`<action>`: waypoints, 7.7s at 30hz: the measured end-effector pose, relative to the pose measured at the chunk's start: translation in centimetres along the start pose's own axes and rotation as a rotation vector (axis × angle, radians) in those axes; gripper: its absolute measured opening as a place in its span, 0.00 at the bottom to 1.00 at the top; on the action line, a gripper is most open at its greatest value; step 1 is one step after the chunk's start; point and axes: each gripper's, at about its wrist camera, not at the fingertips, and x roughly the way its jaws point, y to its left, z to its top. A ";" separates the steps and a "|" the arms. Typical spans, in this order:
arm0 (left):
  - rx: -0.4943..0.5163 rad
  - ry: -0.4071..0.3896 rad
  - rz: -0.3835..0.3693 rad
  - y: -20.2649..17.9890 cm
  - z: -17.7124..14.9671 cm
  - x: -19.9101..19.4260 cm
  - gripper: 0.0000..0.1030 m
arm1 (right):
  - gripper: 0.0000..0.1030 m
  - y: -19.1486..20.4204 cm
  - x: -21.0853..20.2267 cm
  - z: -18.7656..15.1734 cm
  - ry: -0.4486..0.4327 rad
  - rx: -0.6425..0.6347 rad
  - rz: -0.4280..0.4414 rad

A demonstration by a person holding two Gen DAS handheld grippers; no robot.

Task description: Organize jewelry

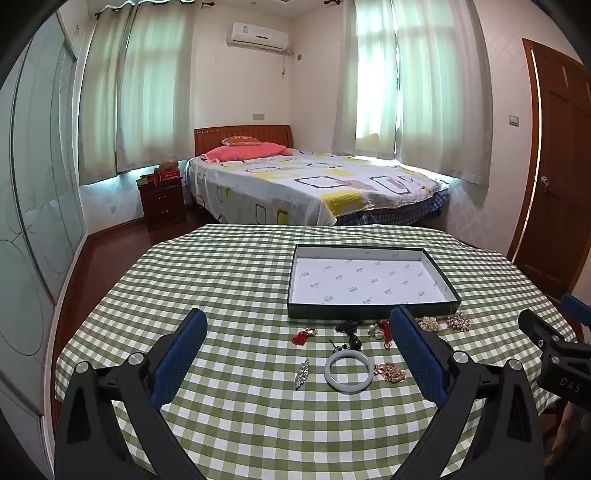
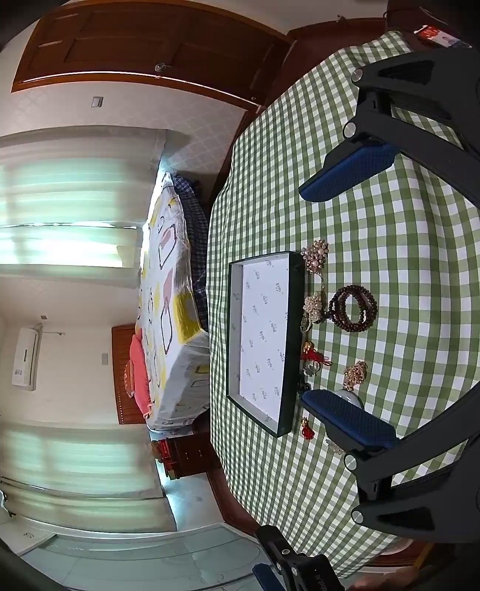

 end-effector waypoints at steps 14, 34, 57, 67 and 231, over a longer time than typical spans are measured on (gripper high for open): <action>0.001 0.002 0.002 -0.2 0.1 -0.3 0.93 | 0.96 0.1 0.0 -0.1 0.004 -0.001 -0.001; 0.002 0.004 0.005 -0.1 0.1 -0.2 0.93 | 0.96 0.0 0.0 0.1 0.006 -0.002 -0.001; 0.002 -0.005 0.005 0.0 0.3 -0.2 0.93 | 0.96 0.0 -0.1 0.0 0.000 -0.003 -0.002; 0.001 -0.007 0.007 0.0 0.4 -0.4 0.93 | 0.96 0.0 -0.3 0.1 -0.002 -0.002 -0.001; 0.088 0.202 -0.148 -5.2 8.9 32.5 0.14 | 0.12 -2.2 30.1 9.8 0.124 0.045 0.230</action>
